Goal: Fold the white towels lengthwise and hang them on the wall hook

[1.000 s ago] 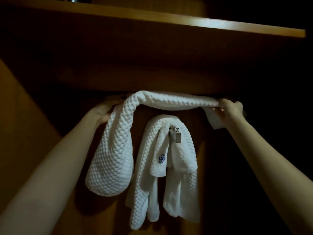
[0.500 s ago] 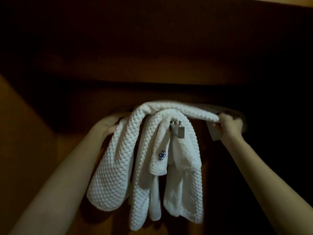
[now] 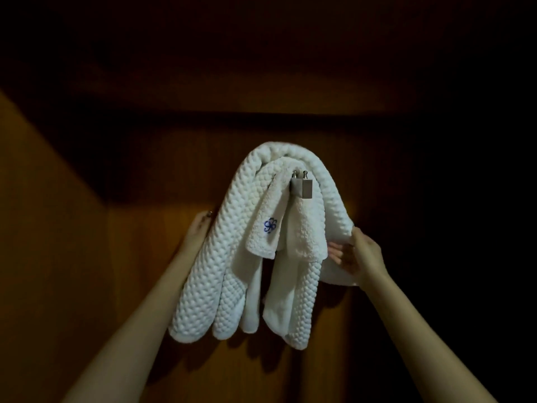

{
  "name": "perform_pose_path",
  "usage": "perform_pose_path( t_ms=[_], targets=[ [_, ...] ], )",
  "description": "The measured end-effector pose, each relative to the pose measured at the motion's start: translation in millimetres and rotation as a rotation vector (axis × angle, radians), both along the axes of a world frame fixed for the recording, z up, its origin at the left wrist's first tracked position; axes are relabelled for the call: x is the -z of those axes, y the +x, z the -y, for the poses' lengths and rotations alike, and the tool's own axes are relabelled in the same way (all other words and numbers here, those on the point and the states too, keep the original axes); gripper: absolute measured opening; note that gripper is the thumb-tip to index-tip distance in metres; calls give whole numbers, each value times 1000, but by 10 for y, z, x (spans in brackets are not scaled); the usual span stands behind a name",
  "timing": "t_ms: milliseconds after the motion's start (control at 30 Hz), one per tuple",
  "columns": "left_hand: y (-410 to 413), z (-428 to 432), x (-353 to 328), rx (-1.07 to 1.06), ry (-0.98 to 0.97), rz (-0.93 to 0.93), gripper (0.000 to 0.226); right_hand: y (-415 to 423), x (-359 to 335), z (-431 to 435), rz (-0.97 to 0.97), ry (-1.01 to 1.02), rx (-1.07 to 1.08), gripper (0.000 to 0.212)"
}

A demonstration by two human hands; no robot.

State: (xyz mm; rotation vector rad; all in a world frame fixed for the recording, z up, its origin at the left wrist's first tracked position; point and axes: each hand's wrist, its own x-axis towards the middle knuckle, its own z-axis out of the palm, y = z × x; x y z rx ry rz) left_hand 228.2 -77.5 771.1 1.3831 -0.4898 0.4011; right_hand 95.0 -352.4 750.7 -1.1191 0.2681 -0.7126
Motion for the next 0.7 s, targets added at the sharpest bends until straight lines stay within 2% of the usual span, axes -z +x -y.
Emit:
perform_pose_path(
  t_ms=[67, 100, 133, 200, 233, 300, 367, 433, 500, 600, 700],
  targets=[
    [-77, -47, -25, -36, -38, 188, 22, -55, -18, 85, -123, -503, 203, 26],
    [-147, -67, -81, -78, -39, 314, 21, -88, -60, 122, -113, -709, 343, 25],
    [-235, -77, -179, -122, -2, 444, 24, -119, -142, 145, -45, -831, 443, 24],
    [-406, 7, -408, -221, 182, 671, 36, -116, -434, 165, 125, -927, 518, 19],
    [-462, 87, -504, -256, 289, 730, 41, -90, -614, 158, 178, -972, 487, 20],
    [-548, 237, -618, -253, 432, 667, 52, -26, -953, 143, 177, -1091, 336, 33],
    [-529, 308, -648, -276, 399, 572, 53, 46, -1185, 106, 121, -1177, 151, 46],
    [-513, 339, -659, -343, 336, 583, 41, 118, -1255, 86, 95, -1237, 89, 49],
    [-526, 372, -693, -436, 336, 623, 29, 157, -1268, 68, 140, -1304, 156, 42],
    [-521, 397, -837, -595, 410, 708, 22, 167, -1300, 51, 206, -1493, 363, 18],
    [-454, 412, -1138, -708, 470, 810, 18, 218, -1410, 59, 203, -1578, 587, 16]
  ],
)
